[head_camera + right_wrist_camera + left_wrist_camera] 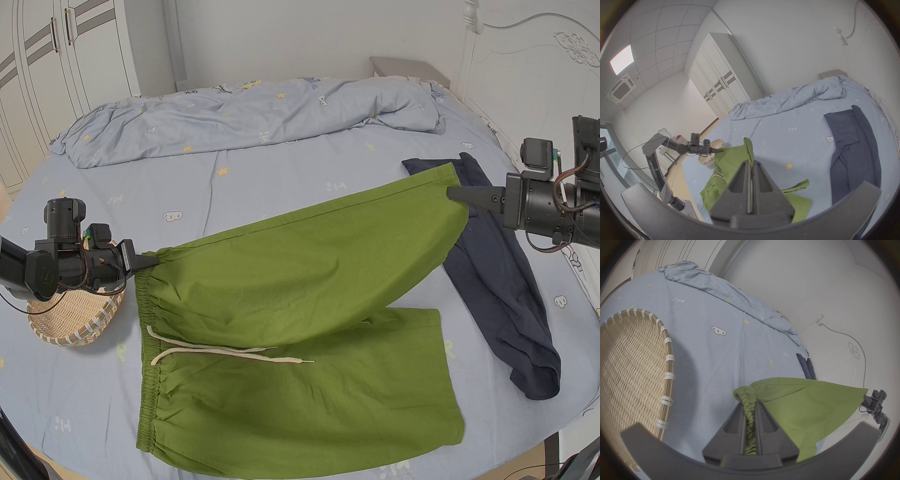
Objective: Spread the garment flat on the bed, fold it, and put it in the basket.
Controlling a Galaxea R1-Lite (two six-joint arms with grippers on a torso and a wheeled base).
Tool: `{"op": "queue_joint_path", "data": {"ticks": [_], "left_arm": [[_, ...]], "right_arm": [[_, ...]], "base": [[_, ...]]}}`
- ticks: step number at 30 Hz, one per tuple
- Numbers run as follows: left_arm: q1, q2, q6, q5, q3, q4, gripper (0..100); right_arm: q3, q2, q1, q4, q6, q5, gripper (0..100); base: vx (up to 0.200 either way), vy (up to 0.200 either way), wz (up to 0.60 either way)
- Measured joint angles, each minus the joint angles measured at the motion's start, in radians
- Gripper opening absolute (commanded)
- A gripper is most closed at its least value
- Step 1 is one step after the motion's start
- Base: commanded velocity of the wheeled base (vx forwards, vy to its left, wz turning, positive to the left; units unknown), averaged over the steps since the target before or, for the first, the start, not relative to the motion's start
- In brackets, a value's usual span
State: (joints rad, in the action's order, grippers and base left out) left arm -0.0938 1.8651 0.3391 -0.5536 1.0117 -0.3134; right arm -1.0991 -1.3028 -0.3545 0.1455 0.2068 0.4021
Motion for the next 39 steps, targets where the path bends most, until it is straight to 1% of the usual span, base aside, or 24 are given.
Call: {"op": "queue_joint_path", "data": {"ticks": [4,9,13,19,21,23,24,26,28,33,36,39], "left_arm": [[0.002,0.0,-0.001,0.0,-0.002,-0.001,0],[0.003,0.001,-0.001,0.0,-0.002,-0.001,0],[0.002,0.004,-0.001,0.001,-0.002,-0.01,0],[0.001,0.018,0.0,0.003,-0.002,-0.047,0],[0.001,0.025,0.002,0.004,-0.002,-0.065,0],[0.001,0.033,0.005,0.004,0.0,-0.081,0],[0.001,0.037,0.006,0.004,0.002,-0.09,0],[0.001,0.044,0.007,0.003,0.006,-0.106,0],[0.001,0.05,0.009,0.003,0.011,-0.124,0],[-0.001,0.061,0.01,0.003,0.024,-0.146,0],[-0.001,0.066,0.01,0.003,0.033,-0.147,0],[-0.002,0.074,0.01,0.003,0.045,-0.149,0]], "right_arm": [[0.004,0.035,-0.014,-0.012,0.001,-0.003,0],[0.005,0.014,0.019,-0.008,0.002,-0.003,0],[-0.002,-0.057,0.06,0.014,0.001,-0.003,0],[-0.047,-0.214,0.108,0.056,-0.005,-0.014,0],[-0.089,-0.275,0.119,0.063,-0.012,-0.042,0],[-0.134,-0.328,0.124,0.068,-0.026,-0.089,0],[-0.155,-0.351,0.126,0.07,-0.033,-0.121,0],[-0.211,-0.405,0.123,0.075,-0.049,-0.205,0],[-0.258,-0.446,0.115,0.093,-0.064,-0.254,0],[-0.327,-0.527,0.094,0.204,-0.117,-0.321,0],[-0.355,-0.566,0.084,0.221,-0.138,-0.365,0],[-0.383,-0.599,0.075,0.227,-0.143,-0.376,0]], "base": [[0.0,0.0,0.0],[0.0,0.0,0.0],[0.0,0.0,0.0],[0.0,0.0,0.0],[0.0,0.0,0.0],[0.0,0.0,0.0],[0.0,0.0,0.0],[0.0,0.0,0.0],[0.0,0.0,0.0],[0.0,0.0,0.0],[0.0,0.0,0.0],[0.0,0.0,0.0]]}}
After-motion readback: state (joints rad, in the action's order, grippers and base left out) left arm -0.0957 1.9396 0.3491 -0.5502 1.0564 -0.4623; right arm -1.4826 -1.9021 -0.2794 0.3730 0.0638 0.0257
